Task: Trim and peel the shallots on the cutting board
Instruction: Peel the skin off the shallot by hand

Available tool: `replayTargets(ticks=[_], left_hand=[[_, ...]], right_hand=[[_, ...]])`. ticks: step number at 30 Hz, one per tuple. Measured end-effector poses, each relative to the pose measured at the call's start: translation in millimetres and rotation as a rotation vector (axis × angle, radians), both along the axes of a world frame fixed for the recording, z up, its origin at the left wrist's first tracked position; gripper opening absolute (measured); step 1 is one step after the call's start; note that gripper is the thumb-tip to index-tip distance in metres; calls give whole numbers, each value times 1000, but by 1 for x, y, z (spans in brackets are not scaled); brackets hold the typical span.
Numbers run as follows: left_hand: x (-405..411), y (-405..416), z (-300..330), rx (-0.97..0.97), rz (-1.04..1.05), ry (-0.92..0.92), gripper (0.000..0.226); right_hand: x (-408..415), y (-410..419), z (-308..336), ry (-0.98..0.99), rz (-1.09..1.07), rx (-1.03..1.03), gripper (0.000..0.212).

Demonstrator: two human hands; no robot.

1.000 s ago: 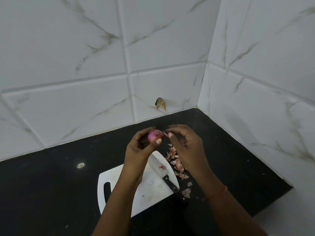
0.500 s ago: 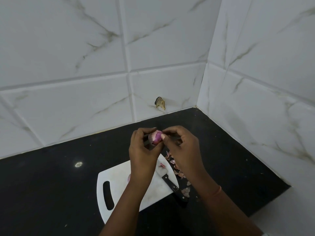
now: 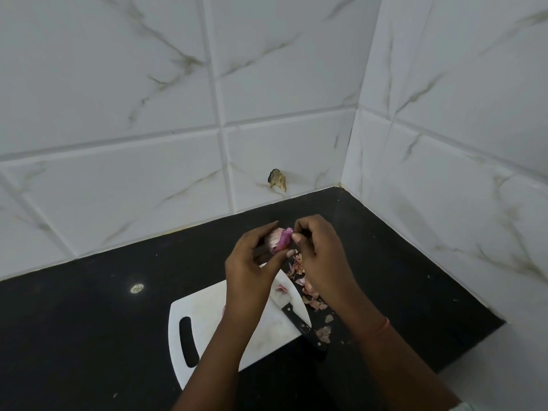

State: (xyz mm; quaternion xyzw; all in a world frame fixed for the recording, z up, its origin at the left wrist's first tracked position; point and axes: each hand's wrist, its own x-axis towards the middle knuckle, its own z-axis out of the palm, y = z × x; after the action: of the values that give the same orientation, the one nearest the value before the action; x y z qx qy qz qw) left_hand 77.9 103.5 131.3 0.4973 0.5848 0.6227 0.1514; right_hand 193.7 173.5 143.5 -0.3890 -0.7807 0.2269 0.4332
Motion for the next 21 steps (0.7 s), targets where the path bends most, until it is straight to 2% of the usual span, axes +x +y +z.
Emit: replayTargets(ticks=[3,7,9,14,17,21], left_hand=[[-1,1,0,-51,-22,-96,50],[2,2,3,-129,-86,-281,41],[3,2,4,-161,-163,-428,36],[9,0,8,-214,-318,-780,43],[11,0,11,-250,-341,-888,37],[16,1,14,-275,-348,-994,42]], right_hand=[[0,2,-5,-22,-15,165,6],[0,4,-11,34,-13,268,12],[0,3,-11,127,28,245,12],[-1,-1,-14,337,98,63,10],[-1,-2,-16,349,87,75,8],[3,-5,-18,296,38,188,11]])
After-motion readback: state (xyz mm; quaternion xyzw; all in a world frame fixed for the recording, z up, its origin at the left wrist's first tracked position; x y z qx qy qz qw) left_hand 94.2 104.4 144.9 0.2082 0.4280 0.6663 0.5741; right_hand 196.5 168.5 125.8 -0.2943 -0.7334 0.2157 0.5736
